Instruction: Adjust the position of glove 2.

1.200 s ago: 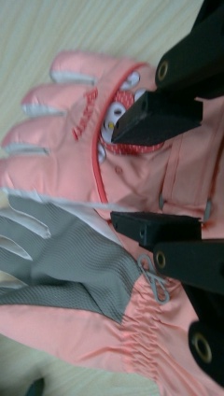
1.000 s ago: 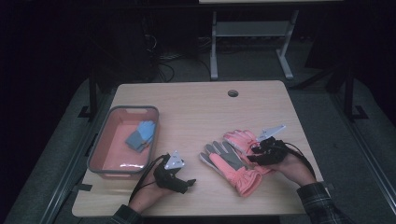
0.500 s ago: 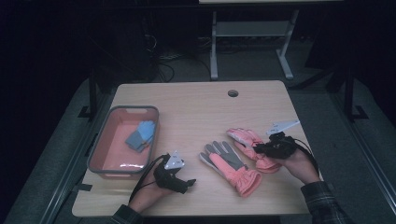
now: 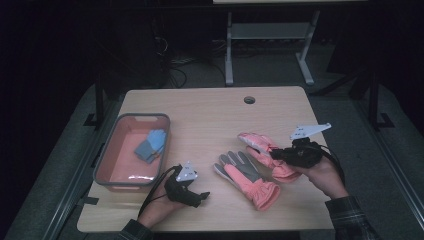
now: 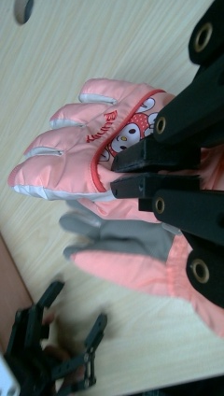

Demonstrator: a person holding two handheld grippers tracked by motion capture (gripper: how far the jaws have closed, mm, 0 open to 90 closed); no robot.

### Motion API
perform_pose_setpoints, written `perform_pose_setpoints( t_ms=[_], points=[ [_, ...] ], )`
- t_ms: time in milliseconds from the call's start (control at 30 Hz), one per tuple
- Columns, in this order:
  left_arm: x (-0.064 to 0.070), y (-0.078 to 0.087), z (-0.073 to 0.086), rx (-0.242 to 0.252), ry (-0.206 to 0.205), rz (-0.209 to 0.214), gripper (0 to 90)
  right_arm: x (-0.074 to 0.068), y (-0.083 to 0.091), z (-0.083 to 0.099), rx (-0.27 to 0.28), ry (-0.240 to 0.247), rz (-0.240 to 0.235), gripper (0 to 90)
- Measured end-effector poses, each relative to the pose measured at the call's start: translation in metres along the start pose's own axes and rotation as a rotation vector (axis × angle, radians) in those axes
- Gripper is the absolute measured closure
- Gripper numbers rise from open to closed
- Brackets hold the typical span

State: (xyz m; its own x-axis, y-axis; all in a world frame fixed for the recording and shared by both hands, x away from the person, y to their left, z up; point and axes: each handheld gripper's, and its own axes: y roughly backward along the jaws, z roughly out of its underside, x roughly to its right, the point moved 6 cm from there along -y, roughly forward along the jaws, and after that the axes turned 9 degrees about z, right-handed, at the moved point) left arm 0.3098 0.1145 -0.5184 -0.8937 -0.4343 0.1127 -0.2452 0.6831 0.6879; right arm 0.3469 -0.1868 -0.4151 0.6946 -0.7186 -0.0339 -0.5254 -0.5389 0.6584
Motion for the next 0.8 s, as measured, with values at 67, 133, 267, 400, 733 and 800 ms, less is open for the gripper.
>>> perform_pose_setpoints(
  t_ms=[67, 133, 267, 400, 733, 800],
  points=[
    [0.000, 0.000, 0.000, 0.001, -0.001, 0.000, 12.5, -0.007, 0.001, -0.004, 0.009, 0.016, -0.011, 86.7],
    [0.000, 0.000, 0.000, 0.002, 0.000, 0.000, 12.5, -0.015, 0.001, -0.007, 0.015, 0.027, -0.026, 86.7],
    [0.000, 0.000, 0.000, 0.001, 0.000, 0.000, 12.5, -0.029, -0.001, -0.012, 0.021, 0.064, -0.045, 86.8],
    [0.000, 0.000, 0.000, 0.001, 0.000, 0.000, 12.6, -0.039, -0.005, -0.014, 0.025, 0.091, -0.060, 86.8],
    [0.000, 0.000, 0.000, 0.004, 0.000, 0.000, 12.5, -0.059, -0.016, -0.013, -0.010, 0.099, -0.097, 86.8],
    [0.000, 0.000, 0.000, 0.003, 0.000, 0.000, 12.5, -0.061, -0.015, -0.013, -0.019, 0.099, -0.098, 86.8]
  ],
)
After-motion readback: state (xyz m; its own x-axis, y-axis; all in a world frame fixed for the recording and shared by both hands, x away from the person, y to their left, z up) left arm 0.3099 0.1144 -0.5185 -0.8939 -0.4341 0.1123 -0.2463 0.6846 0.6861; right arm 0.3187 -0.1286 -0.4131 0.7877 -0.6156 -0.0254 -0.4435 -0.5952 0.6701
